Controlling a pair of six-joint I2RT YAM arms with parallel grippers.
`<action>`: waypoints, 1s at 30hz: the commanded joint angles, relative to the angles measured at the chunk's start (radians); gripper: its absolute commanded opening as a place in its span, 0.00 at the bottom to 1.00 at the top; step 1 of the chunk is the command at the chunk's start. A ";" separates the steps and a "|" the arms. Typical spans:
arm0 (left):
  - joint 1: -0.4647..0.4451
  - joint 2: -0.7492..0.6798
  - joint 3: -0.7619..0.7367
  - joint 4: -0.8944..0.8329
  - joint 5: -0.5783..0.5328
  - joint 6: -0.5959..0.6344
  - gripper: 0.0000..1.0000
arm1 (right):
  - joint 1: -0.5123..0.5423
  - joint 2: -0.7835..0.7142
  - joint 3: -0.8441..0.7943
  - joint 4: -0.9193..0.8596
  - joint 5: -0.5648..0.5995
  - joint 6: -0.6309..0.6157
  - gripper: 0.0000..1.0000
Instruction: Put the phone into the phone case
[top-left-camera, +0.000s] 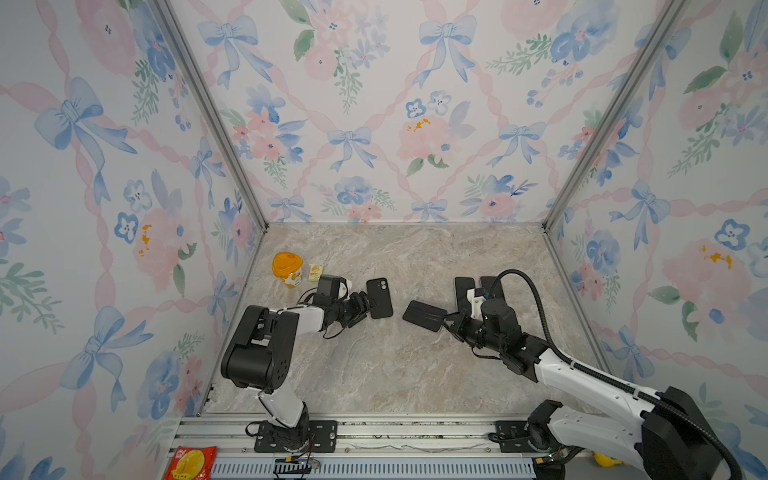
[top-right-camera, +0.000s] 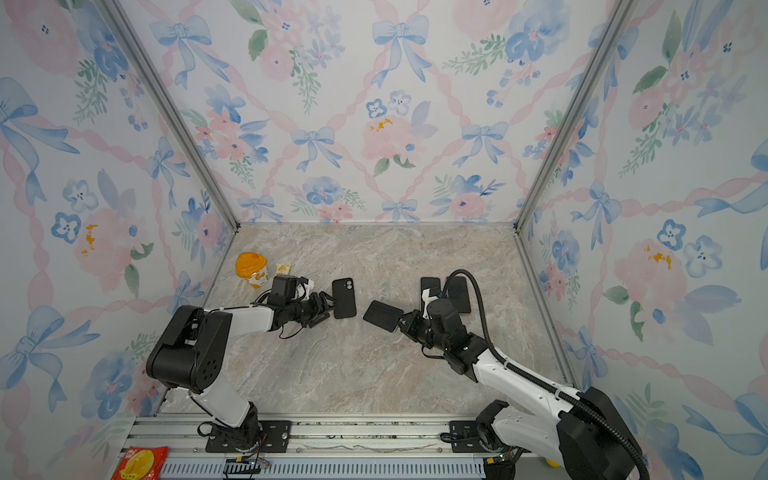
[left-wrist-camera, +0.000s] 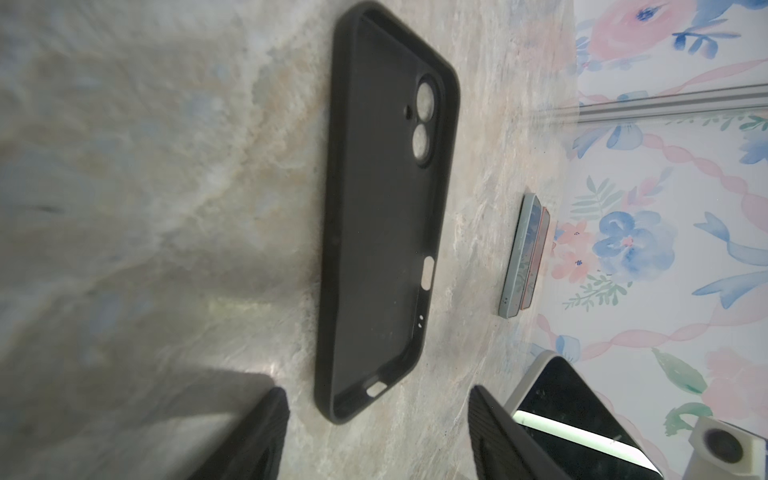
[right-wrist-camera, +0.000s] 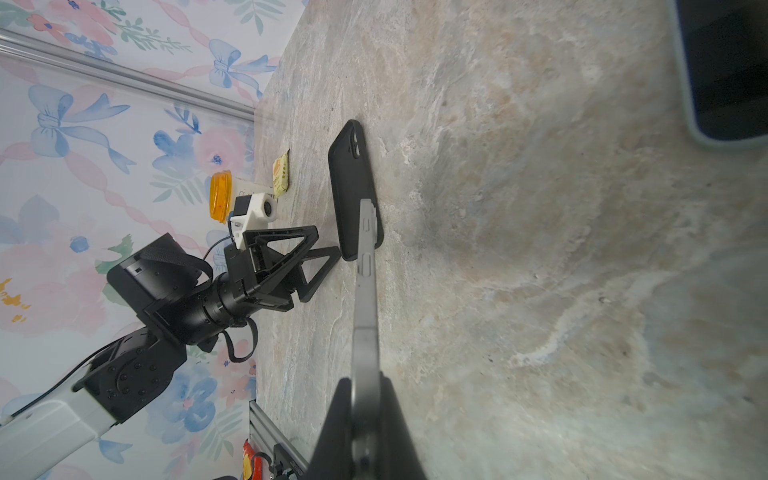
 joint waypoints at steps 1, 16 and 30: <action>-0.033 0.043 0.045 -0.038 -0.011 0.030 0.69 | -0.006 -0.029 0.041 0.025 0.004 -0.025 0.00; -0.065 0.056 0.368 -0.514 -0.295 0.350 0.62 | -0.004 -0.022 0.074 -0.017 -0.009 -0.073 0.00; -0.074 0.423 0.948 -0.902 -0.566 0.679 0.55 | -0.021 0.087 0.140 0.027 -0.100 -0.093 0.00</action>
